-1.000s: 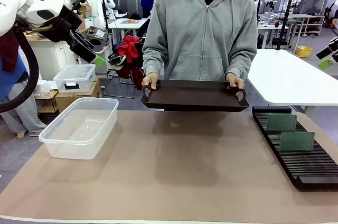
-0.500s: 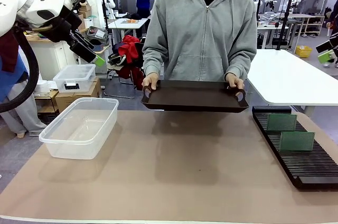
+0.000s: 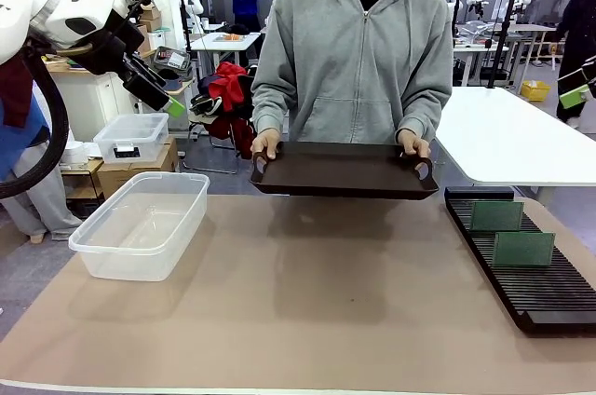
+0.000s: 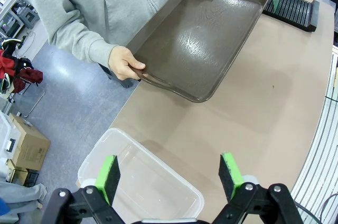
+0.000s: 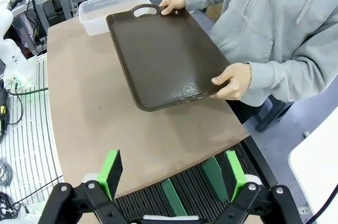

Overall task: Sort PCBs into racks and boxes based on the side picked up.
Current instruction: If the short side of the Blank PCB is picked up, insert it into the PCB Rack ; if the long side is picked up, place it in the Organizing box.

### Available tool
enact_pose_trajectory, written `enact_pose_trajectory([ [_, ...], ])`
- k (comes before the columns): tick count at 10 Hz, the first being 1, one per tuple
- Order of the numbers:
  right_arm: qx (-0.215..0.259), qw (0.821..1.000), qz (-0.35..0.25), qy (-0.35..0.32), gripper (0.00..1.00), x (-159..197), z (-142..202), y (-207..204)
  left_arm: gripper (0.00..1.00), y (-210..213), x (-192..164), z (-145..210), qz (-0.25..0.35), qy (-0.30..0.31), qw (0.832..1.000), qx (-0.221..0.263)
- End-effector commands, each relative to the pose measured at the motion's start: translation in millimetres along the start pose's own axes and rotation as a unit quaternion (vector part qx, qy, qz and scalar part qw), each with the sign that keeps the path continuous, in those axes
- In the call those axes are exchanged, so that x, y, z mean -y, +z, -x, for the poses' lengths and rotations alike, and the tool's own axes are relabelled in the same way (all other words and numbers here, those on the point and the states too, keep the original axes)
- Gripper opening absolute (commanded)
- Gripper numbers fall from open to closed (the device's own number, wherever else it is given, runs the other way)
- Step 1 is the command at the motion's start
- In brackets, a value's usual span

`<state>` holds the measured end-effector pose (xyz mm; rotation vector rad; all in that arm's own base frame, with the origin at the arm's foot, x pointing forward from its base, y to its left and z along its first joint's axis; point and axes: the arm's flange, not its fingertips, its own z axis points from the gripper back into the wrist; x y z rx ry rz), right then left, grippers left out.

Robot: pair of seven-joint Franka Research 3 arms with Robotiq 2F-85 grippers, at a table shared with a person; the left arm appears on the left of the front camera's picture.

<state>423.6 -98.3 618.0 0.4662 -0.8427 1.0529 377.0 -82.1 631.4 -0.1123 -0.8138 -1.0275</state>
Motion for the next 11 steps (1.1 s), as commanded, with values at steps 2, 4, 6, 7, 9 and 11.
enact_pose_trajectory([
  [2, 0.0, 1.0, -0.001, 0.001, 1.0, -0.3, -0.4, -0.5, 1.0, -0.4, 0.6, 1.3, 0.002, 0.0, 1.0, -0.002],
  [4, 0.0, 1.0, -0.001, 0.001, 1.0, -0.3, -0.4, -0.5, 1.0, -0.4, 0.6, 1.3, 0.002, 0.0, 1.0, -0.002],
  [6, 0.0, 1.0, -0.001, 0.001, 1.0, -0.3, -0.4, -0.5, 1.0, -0.4, 0.6, 1.3, 0.002, 0.0, 1.0, -0.002],
  [7, 0.0, 1.0, -0.001, 0.001, 1.0, -0.3, -0.4, -0.5, 1.0, -0.4, 0.6, 1.3, 0.002, 0.0, 1.0, -0.002],
  [9, 0.0, 1.0, -0.001, 0.001, 1.0, -0.3, -0.4, -0.5, 1.0, -0.4, 0.6, 1.3, 0.002, 0.0, 1.0, -0.002],
  [11, 0.0, 1.0, -0.001, 0.001, 1.0, -0.3, -0.4, -0.5, 1.0, -0.4, 0.6, 1.3, 0.002, 0.0, 1.0, -0.002],
])
